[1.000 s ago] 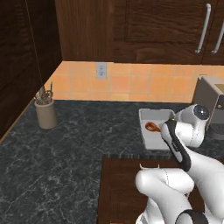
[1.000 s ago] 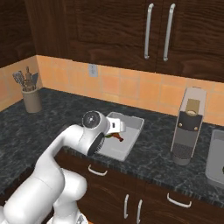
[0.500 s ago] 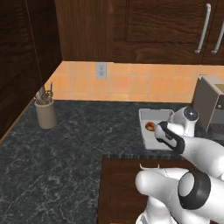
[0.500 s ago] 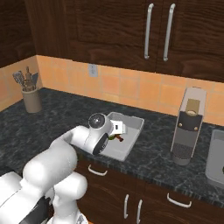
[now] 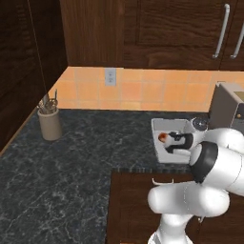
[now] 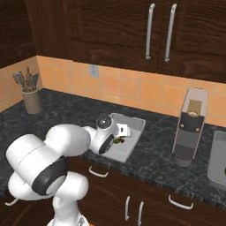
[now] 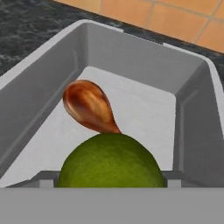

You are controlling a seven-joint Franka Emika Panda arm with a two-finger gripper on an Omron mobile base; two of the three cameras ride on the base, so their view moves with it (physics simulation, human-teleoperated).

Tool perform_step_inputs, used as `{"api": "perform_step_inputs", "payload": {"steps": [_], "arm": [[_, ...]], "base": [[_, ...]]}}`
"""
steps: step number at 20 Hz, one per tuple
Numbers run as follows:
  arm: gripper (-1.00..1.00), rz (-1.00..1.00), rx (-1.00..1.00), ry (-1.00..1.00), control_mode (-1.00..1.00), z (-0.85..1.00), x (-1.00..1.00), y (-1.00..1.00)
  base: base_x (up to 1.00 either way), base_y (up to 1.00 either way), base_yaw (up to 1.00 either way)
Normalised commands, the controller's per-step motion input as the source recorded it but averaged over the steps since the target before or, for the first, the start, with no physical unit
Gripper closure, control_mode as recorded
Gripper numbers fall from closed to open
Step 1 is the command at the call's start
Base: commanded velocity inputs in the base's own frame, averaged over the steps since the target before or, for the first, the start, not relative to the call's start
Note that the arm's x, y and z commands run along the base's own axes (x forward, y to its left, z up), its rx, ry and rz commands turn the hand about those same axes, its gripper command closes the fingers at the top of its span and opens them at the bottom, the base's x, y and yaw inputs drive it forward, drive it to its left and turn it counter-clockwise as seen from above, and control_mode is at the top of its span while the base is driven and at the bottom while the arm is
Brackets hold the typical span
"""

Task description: Place one lime and one chicken drumstick in each tupperware on the nearby counter, to pack two identical lunches.

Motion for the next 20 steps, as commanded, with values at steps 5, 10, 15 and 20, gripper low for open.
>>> {"api": "perform_step_inputs", "payload": {"steps": [5, 10, 15, 20], "arm": [[-1.00, 0.00, 0.00, 0.05, -1.00, -0.43, 0.50, -0.01], [-1.00, 0.00, 0.00, 0.03, -1.00, -0.27, 0.43, -0.08], [-1.00, 0.00, 0.02, 0.04, -1.00, 0.00, -0.04, -0.16], [-1.00, 0.00, 0.03, 0.00, -1.00, 0.68, -0.50, -0.02]], "base": [[0.00, 0.00, 0.00], [0.00, 0.00, 0.00], [0.00, 0.00, 0.00], [0.00, 0.00, 0.00]]}}
